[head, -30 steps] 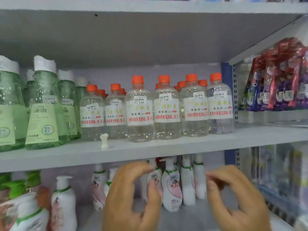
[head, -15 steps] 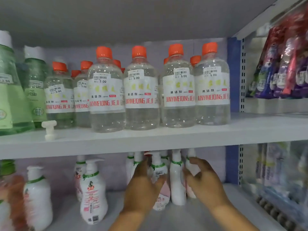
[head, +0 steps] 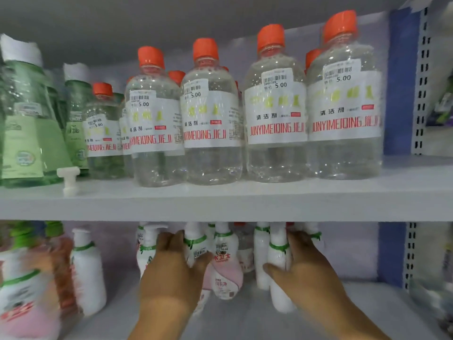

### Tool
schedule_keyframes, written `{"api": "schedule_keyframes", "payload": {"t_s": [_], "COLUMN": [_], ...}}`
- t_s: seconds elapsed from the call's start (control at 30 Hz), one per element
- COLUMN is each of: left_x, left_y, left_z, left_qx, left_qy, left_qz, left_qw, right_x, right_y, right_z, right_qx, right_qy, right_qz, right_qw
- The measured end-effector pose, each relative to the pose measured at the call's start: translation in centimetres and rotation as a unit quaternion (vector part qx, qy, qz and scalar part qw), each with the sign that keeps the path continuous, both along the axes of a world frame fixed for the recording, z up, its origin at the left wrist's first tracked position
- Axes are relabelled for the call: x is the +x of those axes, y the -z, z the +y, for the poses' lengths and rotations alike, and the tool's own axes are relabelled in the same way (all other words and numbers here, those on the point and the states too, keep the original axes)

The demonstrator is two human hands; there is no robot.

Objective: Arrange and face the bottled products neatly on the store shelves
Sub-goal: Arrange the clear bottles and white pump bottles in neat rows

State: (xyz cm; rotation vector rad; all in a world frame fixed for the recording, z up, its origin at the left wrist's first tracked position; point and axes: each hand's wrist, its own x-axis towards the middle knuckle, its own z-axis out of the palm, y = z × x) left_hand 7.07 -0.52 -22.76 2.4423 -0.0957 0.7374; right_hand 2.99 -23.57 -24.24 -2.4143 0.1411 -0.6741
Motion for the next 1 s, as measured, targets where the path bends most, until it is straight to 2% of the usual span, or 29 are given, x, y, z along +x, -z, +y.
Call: {"api": "schedule_keyframes", "payload": {"t_s": [0.13, 0.23, 0.3, 0.4, 0.47, 0.6, 0.67, 0.77, 0.83, 0.9, 0.97, 1.0], "left_x": [2.0, 4.4, 5.2, 6.0, 4.3, 1.0, 0.8, 1.3, 1.8, 2.3, 2.8, 2.9], "left_y": [1.1, 2.9, 2.8, 3.0, 2.9, 3.0, 3.1, 2.9, 3.0, 3.3, 3.7, 4.0], "left_z": [0.7, 0.3, 0.0, 0.5, 1.4, 2.6, 2.8, 3.0, 3.7, 4.5, 5.2, 5.4], "left_qx": [0.011, 0.045, 0.004, -0.016, -0.088, -0.182, -0.158, -0.07, -0.05, -0.038, -0.028, -0.02], "left_qy": [-0.031, 0.006, 0.035, 0.036, 0.058, 0.167, 0.171, 0.123, 0.104, 0.097, 0.079, 0.064], "left_qz": [-0.015, -0.025, -0.027, -0.078, -0.104, -0.085, -0.05, -0.006, 0.009, 0.02, 0.021, 0.016], "left_qw": [0.999, 0.999, 0.999, 0.996, 0.989, 0.965, 0.971, 0.99, 0.993, 0.994, 0.996, 0.998], "right_x": [-1.0, -0.5, 0.1, 0.4, 0.5, 1.5, 2.1, 2.2, 1.4, 0.3, -0.8, -0.9], "right_y": [-0.5, -0.6, -0.2, 0.4, 1.1, 2.6, 3.3, 4.5, 4.2, 3.0, 1.5, 1.0], "right_z": [2.0, 4.3, 5.9, 7.3, 7.5, 9.2, 10.4, 11.1, 9.6, 6.3, 2.1, 0.0], "right_qx": [0.004, 0.045, 0.041, 0.032, 0.025, 0.048, 0.073, 0.046, 0.089, 0.151, 0.155, 0.153], "right_qy": [-0.08, -0.137, -0.147, -0.134, -0.104, -0.095, -0.13, -0.199, -0.167, -0.042, 0.082, 0.125], "right_qz": [-0.006, 0.023, 0.022, 0.027, 0.046, 0.073, 0.079, 0.104, 0.046, -0.103, -0.235, -0.258], "right_qw": [0.997, 0.989, 0.988, 0.99, 0.993, 0.992, 0.986, 0.973, 0.981, 0.982, 0.956, 0.946]}}
